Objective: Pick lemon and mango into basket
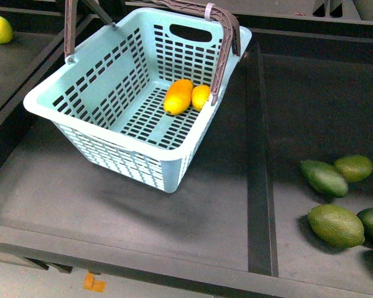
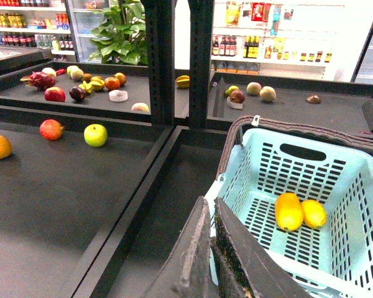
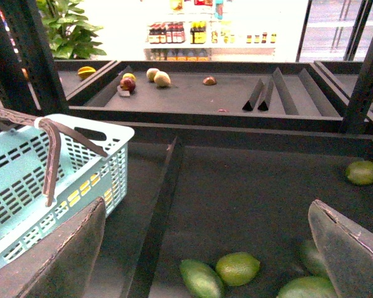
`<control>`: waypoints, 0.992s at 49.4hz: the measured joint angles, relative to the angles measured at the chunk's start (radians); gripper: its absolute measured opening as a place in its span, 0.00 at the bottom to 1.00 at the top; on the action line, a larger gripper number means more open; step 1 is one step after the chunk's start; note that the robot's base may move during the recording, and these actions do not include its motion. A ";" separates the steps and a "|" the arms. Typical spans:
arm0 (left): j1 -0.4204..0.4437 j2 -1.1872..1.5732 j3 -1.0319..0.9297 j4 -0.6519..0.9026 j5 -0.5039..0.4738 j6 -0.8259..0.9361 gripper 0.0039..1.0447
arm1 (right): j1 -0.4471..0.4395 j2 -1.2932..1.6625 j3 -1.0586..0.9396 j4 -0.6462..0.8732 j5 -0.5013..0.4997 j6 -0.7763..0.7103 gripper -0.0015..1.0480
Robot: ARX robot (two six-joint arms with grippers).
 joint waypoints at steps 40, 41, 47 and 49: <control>0.000 -0.351 0.000 -0.355 0.000 0.000 0.03 | 0.000 0.000 0.000 0.000 0.000 0.000 0.92; 0.000 -0.351 0.000 -0.355 0.000 0.000 0.03 | 0.000 0.000 0.000 0.000 0.000 0.000 0.92; 0.000 -0.351 0.000 -0.355 0.000 0.000 0.03 | 0.000 0.000 0.000 0.000 0.000 0.000 0.92; 0.000 -0.351 0.000 -0.355 0.000 0.000 0.03 | 0.000 0.000 0.000 0.000 0.000 0.000 0.92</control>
